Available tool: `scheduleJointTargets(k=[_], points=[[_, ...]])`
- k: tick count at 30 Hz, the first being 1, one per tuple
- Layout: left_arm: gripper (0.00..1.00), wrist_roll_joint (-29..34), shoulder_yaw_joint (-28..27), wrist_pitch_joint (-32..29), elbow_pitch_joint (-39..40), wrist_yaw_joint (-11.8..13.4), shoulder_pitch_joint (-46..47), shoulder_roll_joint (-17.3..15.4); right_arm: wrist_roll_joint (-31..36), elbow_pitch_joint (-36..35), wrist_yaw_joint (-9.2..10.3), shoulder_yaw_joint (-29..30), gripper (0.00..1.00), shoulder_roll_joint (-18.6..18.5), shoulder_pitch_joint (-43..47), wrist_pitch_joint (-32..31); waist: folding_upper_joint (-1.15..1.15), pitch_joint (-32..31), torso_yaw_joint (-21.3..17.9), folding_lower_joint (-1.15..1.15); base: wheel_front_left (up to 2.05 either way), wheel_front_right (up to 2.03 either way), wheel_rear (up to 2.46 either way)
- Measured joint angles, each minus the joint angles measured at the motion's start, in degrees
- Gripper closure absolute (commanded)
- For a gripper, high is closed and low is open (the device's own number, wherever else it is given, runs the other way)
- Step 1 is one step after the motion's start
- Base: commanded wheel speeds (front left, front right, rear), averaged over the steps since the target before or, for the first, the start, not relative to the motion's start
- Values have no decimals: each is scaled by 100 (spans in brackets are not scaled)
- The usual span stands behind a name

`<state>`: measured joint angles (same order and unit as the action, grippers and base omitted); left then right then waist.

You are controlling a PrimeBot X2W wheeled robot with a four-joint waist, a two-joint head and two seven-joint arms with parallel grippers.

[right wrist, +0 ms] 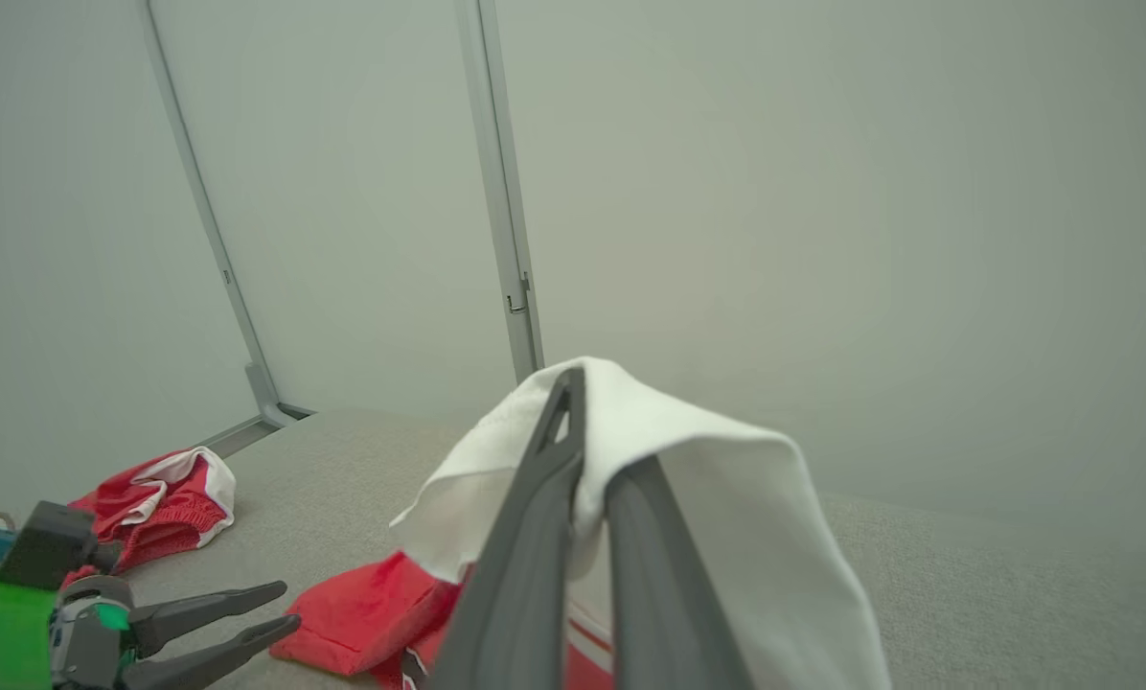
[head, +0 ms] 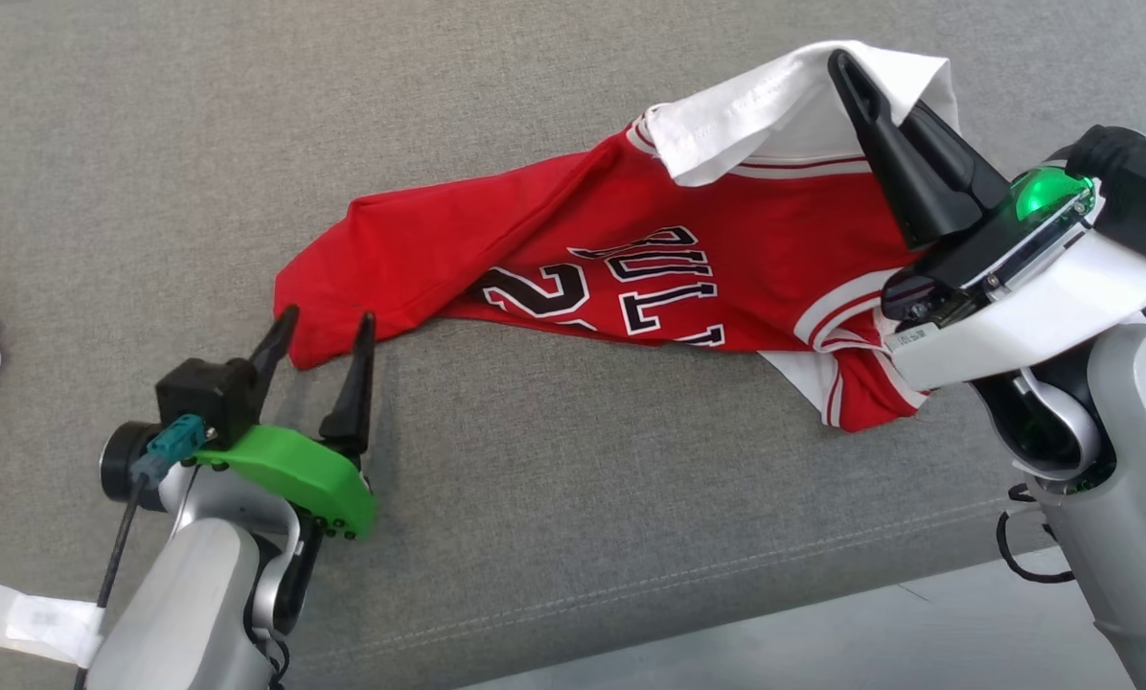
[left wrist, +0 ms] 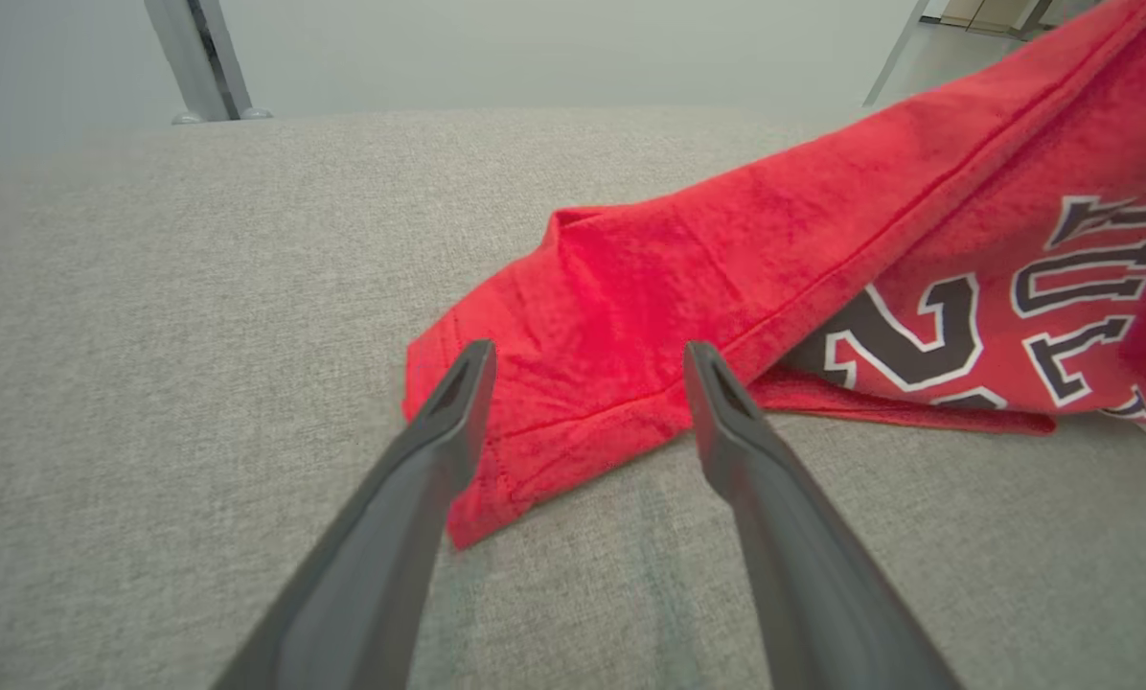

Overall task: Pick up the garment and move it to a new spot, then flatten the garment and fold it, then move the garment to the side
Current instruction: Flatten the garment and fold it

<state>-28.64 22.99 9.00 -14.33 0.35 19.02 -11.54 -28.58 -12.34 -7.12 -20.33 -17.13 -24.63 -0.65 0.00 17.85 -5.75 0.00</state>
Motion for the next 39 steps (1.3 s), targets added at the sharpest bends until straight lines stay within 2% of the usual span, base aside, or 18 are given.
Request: scheduleJointTargets(k=[10, 20, 21, 22, 23, 24, 31, 39], points=[[0, 278, 211, -140, -692, -204, 144, -259, -238, -334, 0, 211, 100, -172, 11, -270, 0, 172, -158, 0, 0, 0, 0], [0, 328, 223, -52, -979, -342, 478, -214, -330, -524, 0, 330, 100, -253, 30, -379, 0, 326, -199, 0, 0, 0, 0], [23, 328, 225, -30, -1005, -363, 484, -202, -337, -536, 0, 337, 100, -257, 32, -396, 0, 331, -197, 0, 0, 0, 0], [53, 328, 225, -30, -1005, -363, 484, -202, -337, -536, 0, 337, 100, -257, 32, -396, 0, 331, -197, 0, 0, 0, 0], [70, 328, 229, -3, -1037, -382, 496, -192, -337, -544, 0, 343, 100, -263, 36, -396, 0, 336, -194, 0, 0, 0, 0], [100, 328, 226, 13, -1065, -386, 515, -191, -337, -549, 1, 350, 100, -268, 46, -396, 0, 339, -190, 0, 0, 0, 0], [100, 283, 146, 192, -1115, -445, 573, -161, -370, -552, 10, 438, 100, -301, 108, -396, 0, 314, -136, 0, 0, 0, 0], [100, -254, -519, 444, -586, -441, 573, -140, -377, -491, 68, 660, 100, -312, 194, -268, 0, 109, -17, 0, 0, 0, 0]])
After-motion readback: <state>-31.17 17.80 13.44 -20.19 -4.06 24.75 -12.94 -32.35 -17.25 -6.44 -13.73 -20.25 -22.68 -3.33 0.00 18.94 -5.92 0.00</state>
